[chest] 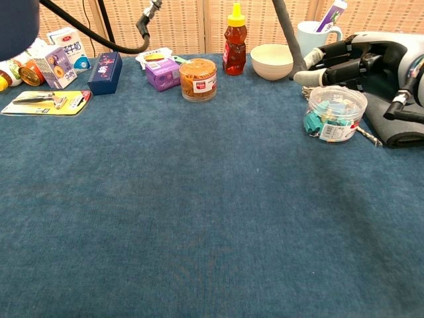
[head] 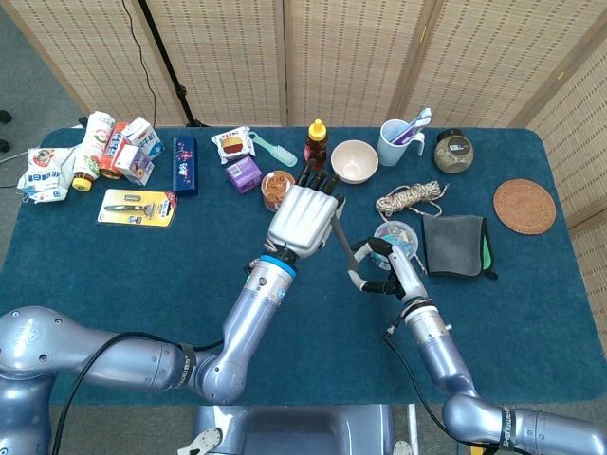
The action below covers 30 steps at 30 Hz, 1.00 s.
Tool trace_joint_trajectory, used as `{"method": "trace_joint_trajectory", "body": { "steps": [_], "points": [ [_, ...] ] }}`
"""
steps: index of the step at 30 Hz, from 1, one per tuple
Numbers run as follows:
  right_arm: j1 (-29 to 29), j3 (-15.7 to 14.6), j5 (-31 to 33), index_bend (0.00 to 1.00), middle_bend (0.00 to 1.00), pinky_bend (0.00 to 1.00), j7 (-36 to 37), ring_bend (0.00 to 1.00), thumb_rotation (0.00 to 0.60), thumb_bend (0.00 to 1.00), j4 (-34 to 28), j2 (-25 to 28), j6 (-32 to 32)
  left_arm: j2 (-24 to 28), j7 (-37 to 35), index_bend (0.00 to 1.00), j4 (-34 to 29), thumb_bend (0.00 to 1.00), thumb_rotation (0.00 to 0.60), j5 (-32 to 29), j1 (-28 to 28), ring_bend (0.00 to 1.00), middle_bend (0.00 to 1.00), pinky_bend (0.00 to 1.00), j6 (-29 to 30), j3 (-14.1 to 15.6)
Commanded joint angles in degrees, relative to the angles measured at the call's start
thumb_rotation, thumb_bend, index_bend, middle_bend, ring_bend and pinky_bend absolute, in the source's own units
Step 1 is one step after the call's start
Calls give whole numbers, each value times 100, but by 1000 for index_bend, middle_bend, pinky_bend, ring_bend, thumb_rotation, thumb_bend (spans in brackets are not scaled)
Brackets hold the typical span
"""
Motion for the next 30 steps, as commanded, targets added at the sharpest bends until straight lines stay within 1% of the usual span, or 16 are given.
{"method": "trace_joint_trajectory", "body": {
  "steps": [1, 11, 19, 30],
  "points": [
    [-10, -8, -9, 715, 312, 0, 6, 125, 600, 544, 5, 9, 1, 83, -44, 739, -41, 462, 600, 25, 60, 148, 228, 25, -7, 0],
    [-99, -43, -80, 717, 312, 0, 79, 125, 600, 551, 16, 90, -6, 347, -278, 739, -122, 463, 600, 80, 322, 148, 228, 25, -64, 66],
    [-225, -54, -152, 723, 313, 0, 196, 127, 600, 553, 36, 226, 2, 659, -581, 739, -157, 463, 600, 277, 719, 148, 228, 25, -168, 318],
    [-424, -155, -272, 715, 313, 0, 401, 128, 600, 553, 160, 396, -86, 1052, -1016, 739, -110, 462, 600, 500, 1265, 148, 228, 25, -405, 671]
  ]
}}
